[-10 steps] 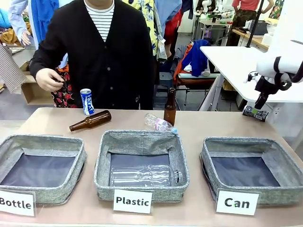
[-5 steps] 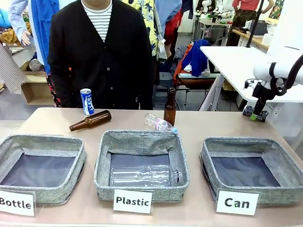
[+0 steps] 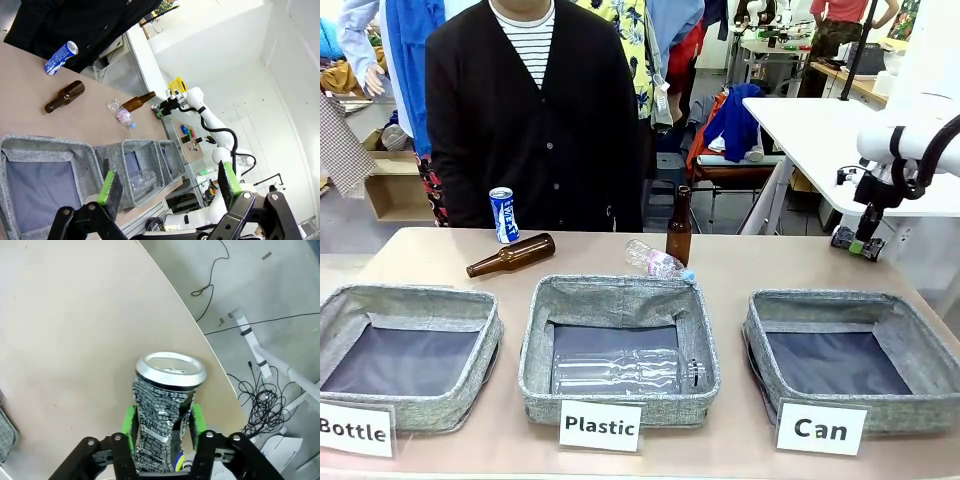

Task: Sort the can waste into the basket.
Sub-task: Pick up the can waste from the table and place it in the right Fabric basket.

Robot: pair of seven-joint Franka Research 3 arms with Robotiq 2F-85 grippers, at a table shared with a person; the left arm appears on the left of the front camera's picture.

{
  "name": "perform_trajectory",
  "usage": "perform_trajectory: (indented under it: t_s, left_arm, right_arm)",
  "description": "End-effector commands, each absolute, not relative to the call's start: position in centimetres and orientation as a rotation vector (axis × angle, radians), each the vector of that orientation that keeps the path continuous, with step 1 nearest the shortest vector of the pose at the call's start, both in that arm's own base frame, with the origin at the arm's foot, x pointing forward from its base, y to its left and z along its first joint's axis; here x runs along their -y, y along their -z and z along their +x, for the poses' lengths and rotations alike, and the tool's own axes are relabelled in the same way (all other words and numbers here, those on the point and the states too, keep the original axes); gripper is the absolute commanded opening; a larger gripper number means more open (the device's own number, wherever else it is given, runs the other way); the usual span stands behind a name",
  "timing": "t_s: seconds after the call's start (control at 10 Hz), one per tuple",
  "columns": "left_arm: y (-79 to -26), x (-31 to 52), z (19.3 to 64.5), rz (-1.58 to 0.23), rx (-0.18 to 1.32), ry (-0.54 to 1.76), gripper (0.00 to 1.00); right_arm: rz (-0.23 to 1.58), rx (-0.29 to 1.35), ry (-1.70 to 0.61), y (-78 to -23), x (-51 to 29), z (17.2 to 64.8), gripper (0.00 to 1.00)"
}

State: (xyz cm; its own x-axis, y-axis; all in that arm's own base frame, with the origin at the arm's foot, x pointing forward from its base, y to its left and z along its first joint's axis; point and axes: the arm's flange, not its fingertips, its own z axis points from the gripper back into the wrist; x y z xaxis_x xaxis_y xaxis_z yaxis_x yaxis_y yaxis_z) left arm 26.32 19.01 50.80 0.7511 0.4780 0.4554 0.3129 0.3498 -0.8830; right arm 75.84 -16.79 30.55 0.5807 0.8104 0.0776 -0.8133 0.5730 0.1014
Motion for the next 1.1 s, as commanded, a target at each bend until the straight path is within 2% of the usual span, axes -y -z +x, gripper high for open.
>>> perform_trajectory:
  t_s: [0.0,0.2,0.4,0.6,0.8,0.9,1.0]
  left_arm:
    - [-50.9,-19.0,26.4,-1.251,0.787,-0.106,1.00]
    - [-50.9,-19.0,26.4,-1.251,0.787,-0.106,1.00]
    - [-50.9,-19.0,26.4,-1.251,0.787,-0.106,1.00]
    - [-50.9,-19.0,26.4,-1.251,0.787,-0.106,1.00]
    - [-50.9,-19.0,26.4,-1.251,0.787,-0.106,1.00]
    - [-50.9,-19.0,26.4,-1.251,0.787,-0.106,1.00]
    - [-50.9,-19.0,26.4,-1.251,0.787,-0.106,1.00]
  right_arm:
    - [0.134,0.011,-0.948,-31.1,16.8,77.5,0.00]
    - [0.150,0.019,-0.956,-32.5,16.4,76.4,0.00]
    - [0.110,0.031,-0.896,-36.6,15.1,73.3,0.00]
    - [0.117,-0.017,-0.781,-42.1,12.5,67.8,0.00]
    - [0.164,-0.096,-0.878,-45.9,8.5,59.7,0.00]
    - [0.162,-0.120,-0.959,-46.6,6.9,55.9,0.32]
    - [0.157,-0.147,-1.069,-46.8,5.7,52.4,0.32]
